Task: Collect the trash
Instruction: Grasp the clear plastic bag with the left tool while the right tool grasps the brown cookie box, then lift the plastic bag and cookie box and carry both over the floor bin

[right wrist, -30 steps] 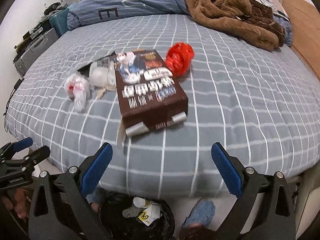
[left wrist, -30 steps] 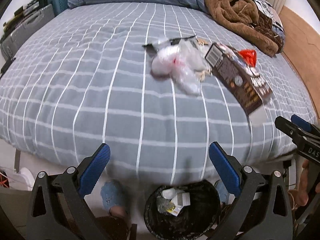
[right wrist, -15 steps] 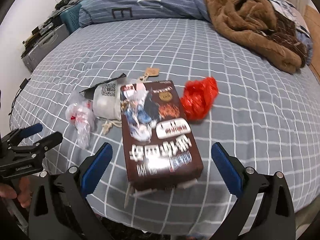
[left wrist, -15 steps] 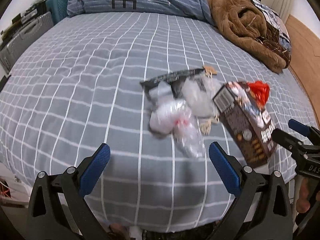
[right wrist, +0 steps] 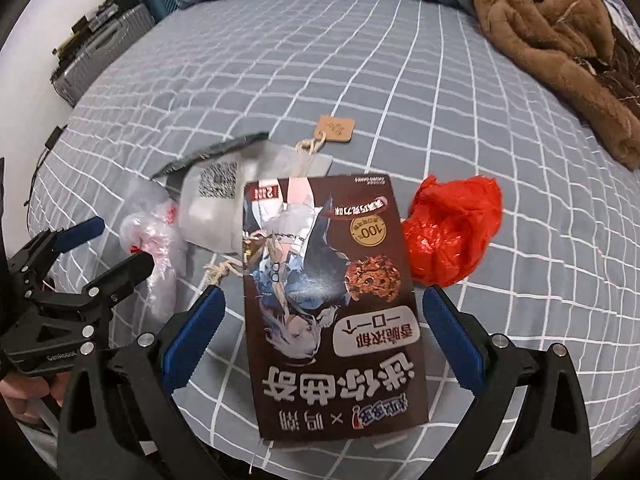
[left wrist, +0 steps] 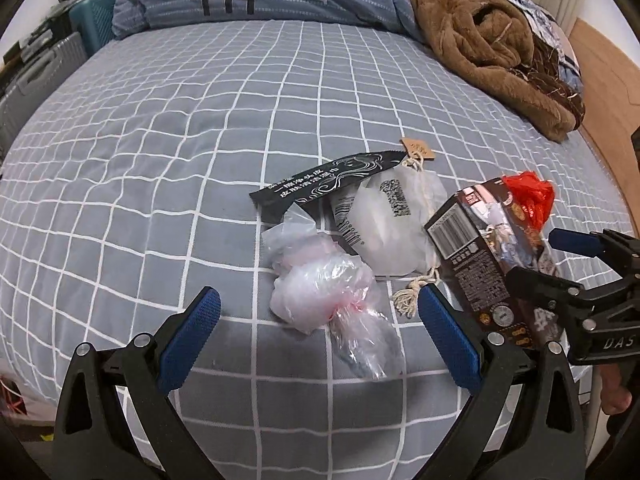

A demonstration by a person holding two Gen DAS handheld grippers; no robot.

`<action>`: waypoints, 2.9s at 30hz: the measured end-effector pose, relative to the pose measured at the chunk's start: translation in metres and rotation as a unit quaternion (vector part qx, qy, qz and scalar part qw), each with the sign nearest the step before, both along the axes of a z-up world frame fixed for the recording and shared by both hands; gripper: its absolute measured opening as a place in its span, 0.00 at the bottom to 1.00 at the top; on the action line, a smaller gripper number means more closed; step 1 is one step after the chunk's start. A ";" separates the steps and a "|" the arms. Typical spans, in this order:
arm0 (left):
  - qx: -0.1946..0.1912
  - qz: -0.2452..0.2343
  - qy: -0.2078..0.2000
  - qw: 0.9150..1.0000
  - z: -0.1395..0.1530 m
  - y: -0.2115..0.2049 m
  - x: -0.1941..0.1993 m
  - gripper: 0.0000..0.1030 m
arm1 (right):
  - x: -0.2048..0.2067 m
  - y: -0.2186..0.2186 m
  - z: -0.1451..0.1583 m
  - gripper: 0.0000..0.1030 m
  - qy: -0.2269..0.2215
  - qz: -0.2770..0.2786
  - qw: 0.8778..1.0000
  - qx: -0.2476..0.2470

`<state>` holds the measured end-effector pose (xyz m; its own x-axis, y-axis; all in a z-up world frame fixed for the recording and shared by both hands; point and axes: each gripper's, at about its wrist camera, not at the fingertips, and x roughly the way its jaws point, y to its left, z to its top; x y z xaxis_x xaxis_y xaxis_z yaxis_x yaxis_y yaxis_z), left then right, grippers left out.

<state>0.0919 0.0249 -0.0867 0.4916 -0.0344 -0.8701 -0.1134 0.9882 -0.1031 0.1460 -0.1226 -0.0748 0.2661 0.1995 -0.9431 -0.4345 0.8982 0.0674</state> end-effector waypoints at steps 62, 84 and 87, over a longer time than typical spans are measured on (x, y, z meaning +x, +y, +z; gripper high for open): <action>0.006 0.003 -0.029 1.000 0.082 -0.020 -0.113 0.55 | -0.141 -0.037 0.078 0.86 -0.059 -0.065 0.995 0.053; -0.011 -0.009 0.004 1.000 0.039 -0.015 -0.215 0.55 | -0.272 -0.048 0.020 0.86 -0.030 -0.096 0.992 0.072; -0.018 -0.007 0.017 1.000 0.025 -0.014 -0.228 0.55 | -0.281 -0.049 0.009 0.86 -0.028 -0.102 0.992 0.062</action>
<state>-0.1360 0.0113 -0.0622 0.4604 -0.0718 -0.8848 -0.1043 0.9854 -0.1343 -0.1347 -0.1714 -0.0659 0.3651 0.2494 -0.8969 -0.2500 0.9543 0.1636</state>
